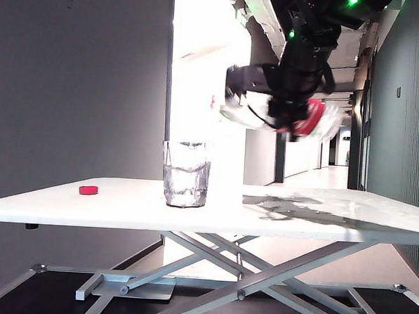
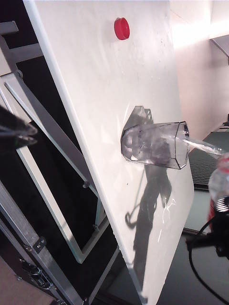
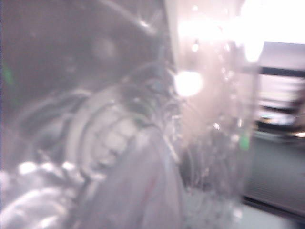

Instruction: Pick up the mineral water bottle on the table and pour water into the mug until it's half full.

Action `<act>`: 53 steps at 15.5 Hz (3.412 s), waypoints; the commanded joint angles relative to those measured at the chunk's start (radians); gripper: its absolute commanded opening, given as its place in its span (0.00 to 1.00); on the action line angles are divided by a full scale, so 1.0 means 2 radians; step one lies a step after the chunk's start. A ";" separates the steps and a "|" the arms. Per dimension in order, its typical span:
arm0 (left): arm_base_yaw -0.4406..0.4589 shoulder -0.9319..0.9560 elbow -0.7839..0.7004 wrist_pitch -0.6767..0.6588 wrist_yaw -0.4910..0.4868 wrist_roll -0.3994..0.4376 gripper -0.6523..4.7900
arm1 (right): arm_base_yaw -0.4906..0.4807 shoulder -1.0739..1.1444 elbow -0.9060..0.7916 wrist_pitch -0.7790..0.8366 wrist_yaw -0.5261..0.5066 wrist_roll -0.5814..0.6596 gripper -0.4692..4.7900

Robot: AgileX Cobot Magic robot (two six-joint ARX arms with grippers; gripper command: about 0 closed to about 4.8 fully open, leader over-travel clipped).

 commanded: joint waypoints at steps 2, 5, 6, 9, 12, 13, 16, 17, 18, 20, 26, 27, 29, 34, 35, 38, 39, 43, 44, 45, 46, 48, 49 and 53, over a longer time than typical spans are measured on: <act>0.000 0.000 0.001 -0.003 0.002 0.000 0.11 | -0.001 -0.005 0.004 0.026 -0.131 0.282 0.08; 0.000 0.000 0.001 -0.003 0.002 0.000 0.11 | -0.020 0.002 0.003 0.070 -0.192 0.397 0.08; 0.000 0.000 0.001 -0.003 0.002 0.000 0.11 | -0.037 0.007 -0.010 0.109 -0.224 0.432 0.08; -0.001 0.000 0.001 -0.003 0.002 0.009 0.11 | -0.076 0.007 -0.085 0.261 -0.312 0.497 0.08; 0.000 0.000 0.001 -0.003 0.002 0.026 0.11 | -0.123 0.030 -0.165 0.456 -0.400 0.576 0.08; 0.000 0.000 0.001 -0.003 0.002 0.026 0.11 | -0.132 0.046 -0.173 0.488 -0.415 0.596 0.08; 0.000 0.000 0.001 -0.003 0.002 0.025 0.11 | -0.145 0.104 -0.175 0.522 -0.439 0.643 0.08; 0.000 0.000 0.001 -0.003 0.002 0.025 0.11 | -0.145 0.108 -0.175 0.526 -0.443 0.642 0.08; 0.000 0.000 0.001 -0.003 0.002 0.025 0.11 | -0.145 0.111 -0.175 0.528 -0.444 0.642 0.08; 0.000 0.000 0.001 -0.003 0.003 0.025 0.11 | -0.145 0.111 -0.175 0.533 -0.447 0.641 0.24; 0.000 0.000 0.001 -0.003 0.003 0.024 0.11 | -0.145 0.111 -0.175 0.531 -0.471 0.641 0.60; 0.000 0.000 0.001 -0.003 0.004 0.024 0.11 | -0.145 0.111 -0.175 0.531 -0.476 0.641 0.63; 0.000 0.000 0.001 -0.003 0.004 0.024 0.11 | -0.145 0.111 -0.175 0.531 -0.480 0.641 0.69; 0.000 0.000 0.001 -0.003 0.004 0.024 0.11 | -0.145 0.111 -0.175 0.529 -0.480 0.641 1.00; 0.000 0.000 0.001 -0.003 0.004 0.024 0.11 | -0.146 0.110 -0.175 0.531 -0.489 0.641 1.00; 0.000 0.000 0.001 -0.003 0.003 0.024 0.11 | -0.155 0.109 -0.175 0.527 -0.542 0.641 1.00; 0.000 0.000 0.001 -0.003 0.003 0.024 0.11 | -0.159 0.106 -0.175 0.514 -0.545 0.641 1.00; 0.000 0.000 0.001 -0.003 0.003 0.025 0.11 | -0.181 0.067 -0.205 0.493 -0.552 0.629 1.00; 0.000 0.000 0.001 -0.003 0.003 0.025 0.11 | -0.187 0.054 -0.219 0.493 -0.558 0.627 1.00; 0.000 0.000 0.001 -0.003 0.003 0.025 0.11 | -0.196 0.022 -0.251 0.490 -0.565 0.627 1.00; 0.000 0.000 0.001 -0.003 0.003 0.024 0.11 | -0.199 -0.006 -0.279 0.490 -0.564 0.627 1.00; 0.000 0.000 0.001 -0.003 0.003 0.024 0.11 | -0.203 -0.060 -0.323 0.490 -0.559 0.626 1.00; 0.000 0.000 0.001 -0.003 0.003 0.025 0.11 | -0.203 -0.092 -0.346 0.490 -0.558 0.627 1.00; 0.000 0.000 0.001 0.018 0.002 0.024 0.11 | -0.202 -0.245 -0.426 0.445 -0.552 0.628 0.23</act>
